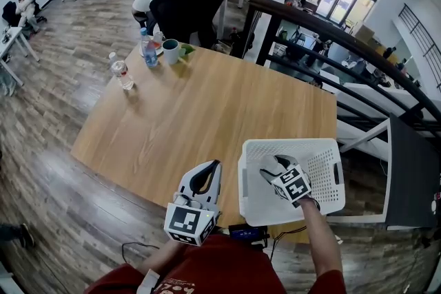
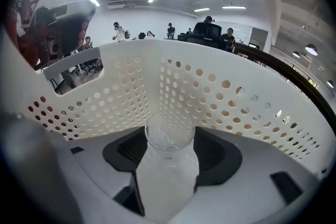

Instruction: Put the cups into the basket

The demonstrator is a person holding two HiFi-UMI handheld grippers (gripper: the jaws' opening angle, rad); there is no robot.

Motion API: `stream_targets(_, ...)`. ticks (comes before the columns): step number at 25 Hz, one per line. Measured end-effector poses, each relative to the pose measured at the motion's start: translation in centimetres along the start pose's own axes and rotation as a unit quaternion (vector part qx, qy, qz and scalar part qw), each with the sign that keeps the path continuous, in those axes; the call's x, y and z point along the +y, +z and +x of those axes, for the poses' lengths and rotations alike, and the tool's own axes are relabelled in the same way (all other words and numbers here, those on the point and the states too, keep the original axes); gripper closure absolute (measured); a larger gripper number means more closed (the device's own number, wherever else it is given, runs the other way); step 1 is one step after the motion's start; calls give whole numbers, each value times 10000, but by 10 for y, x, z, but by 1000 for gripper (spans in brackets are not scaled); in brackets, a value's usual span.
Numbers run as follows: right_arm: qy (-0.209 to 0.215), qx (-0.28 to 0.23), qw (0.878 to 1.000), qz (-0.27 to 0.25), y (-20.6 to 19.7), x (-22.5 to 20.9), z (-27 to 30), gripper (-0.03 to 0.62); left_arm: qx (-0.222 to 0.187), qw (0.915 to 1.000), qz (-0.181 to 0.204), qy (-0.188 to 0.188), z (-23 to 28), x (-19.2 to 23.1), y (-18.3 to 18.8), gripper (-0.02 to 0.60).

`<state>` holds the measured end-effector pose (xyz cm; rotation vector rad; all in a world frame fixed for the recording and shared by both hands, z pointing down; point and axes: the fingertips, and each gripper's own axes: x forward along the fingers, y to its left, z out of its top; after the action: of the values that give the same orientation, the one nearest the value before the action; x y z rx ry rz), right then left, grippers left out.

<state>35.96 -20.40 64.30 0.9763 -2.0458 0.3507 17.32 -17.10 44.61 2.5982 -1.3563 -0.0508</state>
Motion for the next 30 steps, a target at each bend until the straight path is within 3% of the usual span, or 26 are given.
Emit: stream_targets(30, -62, 98, 9994, 325, -8, -8, 2, 307, 1, 10000, 12, -78, 3, 1, 0, 574)
